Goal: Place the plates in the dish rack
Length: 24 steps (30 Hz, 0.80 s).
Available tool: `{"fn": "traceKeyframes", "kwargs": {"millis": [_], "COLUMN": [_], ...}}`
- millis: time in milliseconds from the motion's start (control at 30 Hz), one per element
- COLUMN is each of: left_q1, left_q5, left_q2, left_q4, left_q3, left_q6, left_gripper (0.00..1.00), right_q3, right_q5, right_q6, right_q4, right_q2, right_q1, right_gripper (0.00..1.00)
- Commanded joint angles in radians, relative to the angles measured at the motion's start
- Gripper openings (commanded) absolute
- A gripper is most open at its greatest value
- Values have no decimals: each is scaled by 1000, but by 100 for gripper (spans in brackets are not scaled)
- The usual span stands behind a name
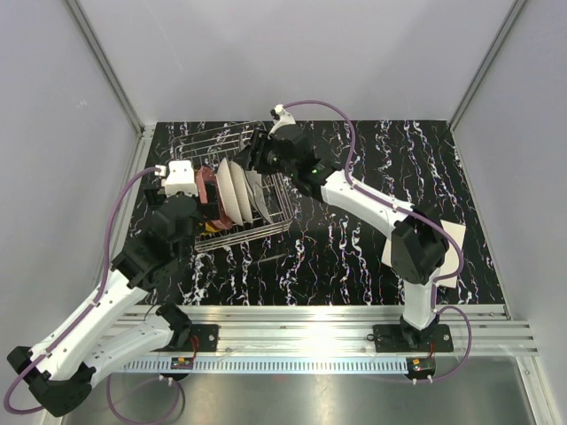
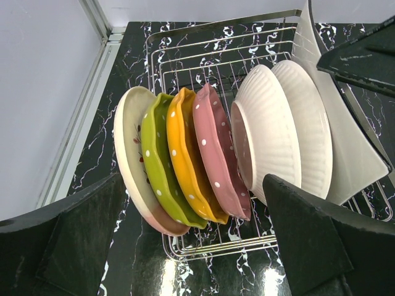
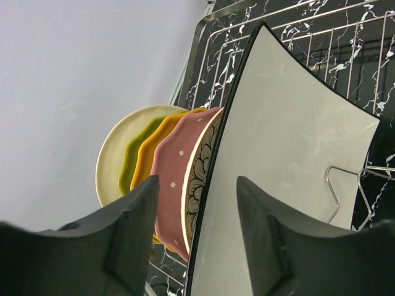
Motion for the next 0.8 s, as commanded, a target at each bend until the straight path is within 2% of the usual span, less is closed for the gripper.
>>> {"fn": "traceKeyframes", "kwargs": {"millis": [0,133,267,367,533,633,733,767], "left_q1": [3,3,3,3,3,3,3,3], "left_q5": [5,5,1,-1,-5,-9,-2,2], "left_q2": [-11,-8,-8,-8,-8,-9,-9,-9], "left_q4": [38,36,35,35,35,33,32,30], "left_q3": [25,25,25,25,26,28,31,31], "left_q6": [5,5,5,5,5,3,2,2], "left_gripper": [99,99,99,99,99,99,99,99], "right_q3": [34,40,39,-9,-228,-346,-430,-445], "right_q5": [20,41,135,202,239,326,503,605], "right_q6": [-26,-60,-86,-105,-129,-105,-80,-63], "right_q4": [21,-37,-133,-181,-215,-353,-544,-656], "right_q2": [-47,-76,-125,-236,-451,-588,-685,-700], "right_q1": [8,8,7,3,-49,-113,-147,-160], "right_gripper": [61,79,90,98,100,100,100,100]}}
